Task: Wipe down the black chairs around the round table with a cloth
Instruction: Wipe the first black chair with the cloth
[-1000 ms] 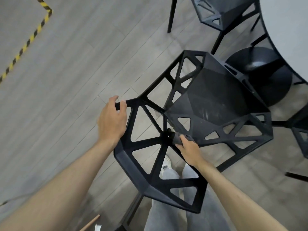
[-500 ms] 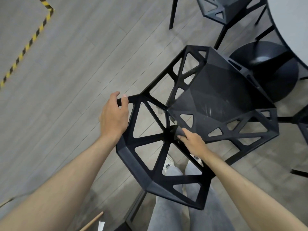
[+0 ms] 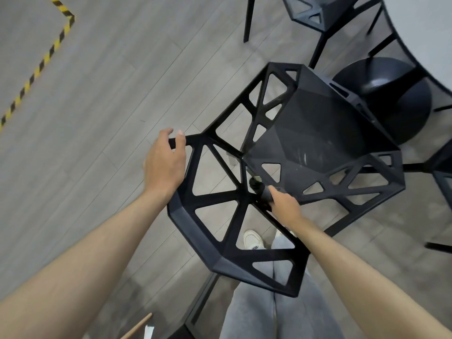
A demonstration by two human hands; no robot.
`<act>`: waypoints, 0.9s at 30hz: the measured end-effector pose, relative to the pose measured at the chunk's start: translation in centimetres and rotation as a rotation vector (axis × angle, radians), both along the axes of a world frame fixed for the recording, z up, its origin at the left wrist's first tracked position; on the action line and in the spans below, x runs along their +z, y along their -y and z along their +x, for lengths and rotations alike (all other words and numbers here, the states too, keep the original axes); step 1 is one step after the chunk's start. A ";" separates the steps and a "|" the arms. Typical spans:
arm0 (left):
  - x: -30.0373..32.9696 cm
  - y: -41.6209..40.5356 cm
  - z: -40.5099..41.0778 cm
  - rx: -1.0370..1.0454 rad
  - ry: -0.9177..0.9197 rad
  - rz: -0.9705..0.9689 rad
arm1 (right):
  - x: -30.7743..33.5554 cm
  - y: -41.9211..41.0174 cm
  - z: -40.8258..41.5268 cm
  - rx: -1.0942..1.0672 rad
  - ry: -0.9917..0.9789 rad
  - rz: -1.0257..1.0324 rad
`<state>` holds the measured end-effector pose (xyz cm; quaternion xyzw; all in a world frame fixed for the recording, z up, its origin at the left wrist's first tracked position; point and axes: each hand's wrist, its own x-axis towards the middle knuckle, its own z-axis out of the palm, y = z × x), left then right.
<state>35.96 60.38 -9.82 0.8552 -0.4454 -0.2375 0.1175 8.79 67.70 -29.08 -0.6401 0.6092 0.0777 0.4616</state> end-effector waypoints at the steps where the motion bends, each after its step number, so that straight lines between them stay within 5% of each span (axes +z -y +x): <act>1: 0.1 0.0 0.0 -0.010 0.008 -0.002 | -0.7 0.2 -0.4 0.024 -0.066 0.017; 10: 0.1 0.2 0.0 -0.014 -0.023 -0.015 | -0.6 -0.5 -0.8 -0.158 -0.025 0.072; 16: -0.1 0.3 0.3 -0.025 -0.049 -0.024 | 4.1 -1.3 -3.6 0.003 -0.114 0.091; 22: 0.5 0.0 -0.5 -0.255 0.330 -0.043 | 10.4 -4.0 -4.8 0.068 -0.274 -0.053; 27: 3.0 -2.6 -3.9 -0.661 0.511 -0.295 | 15.0 -7.9 -7.1 -0.209 -0.201 -0.256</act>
